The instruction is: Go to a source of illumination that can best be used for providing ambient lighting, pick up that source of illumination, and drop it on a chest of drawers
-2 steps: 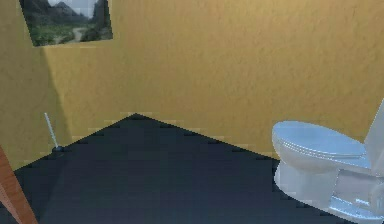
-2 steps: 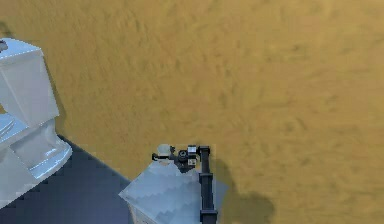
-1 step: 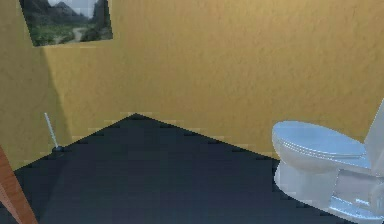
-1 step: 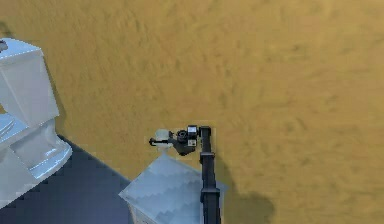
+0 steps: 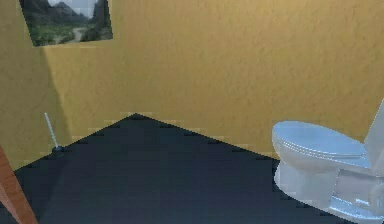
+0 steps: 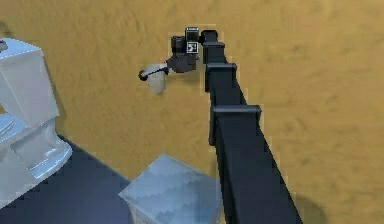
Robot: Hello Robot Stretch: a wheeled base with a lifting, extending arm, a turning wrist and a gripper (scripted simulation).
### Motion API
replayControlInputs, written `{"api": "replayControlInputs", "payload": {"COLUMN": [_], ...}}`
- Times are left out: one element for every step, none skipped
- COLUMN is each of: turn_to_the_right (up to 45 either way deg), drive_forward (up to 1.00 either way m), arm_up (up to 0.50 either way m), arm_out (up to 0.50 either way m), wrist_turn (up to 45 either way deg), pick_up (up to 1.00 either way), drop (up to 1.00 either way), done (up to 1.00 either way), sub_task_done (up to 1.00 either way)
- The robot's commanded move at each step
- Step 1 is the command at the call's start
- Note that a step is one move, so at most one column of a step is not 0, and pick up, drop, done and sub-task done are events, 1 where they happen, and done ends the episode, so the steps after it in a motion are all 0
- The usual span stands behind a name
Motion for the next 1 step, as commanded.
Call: {"api": "replayControlInputs", "payload": {"turn_to_the_right": [0.0], "drive_forward": [0.00], "arm_up": [0.00], "arm_out": [0.00], "wrist_turn": [-45.0], "pick_up": [0.00], "drop": [0.00], "done": [0.00], "sub_task_done": [0.00]}}
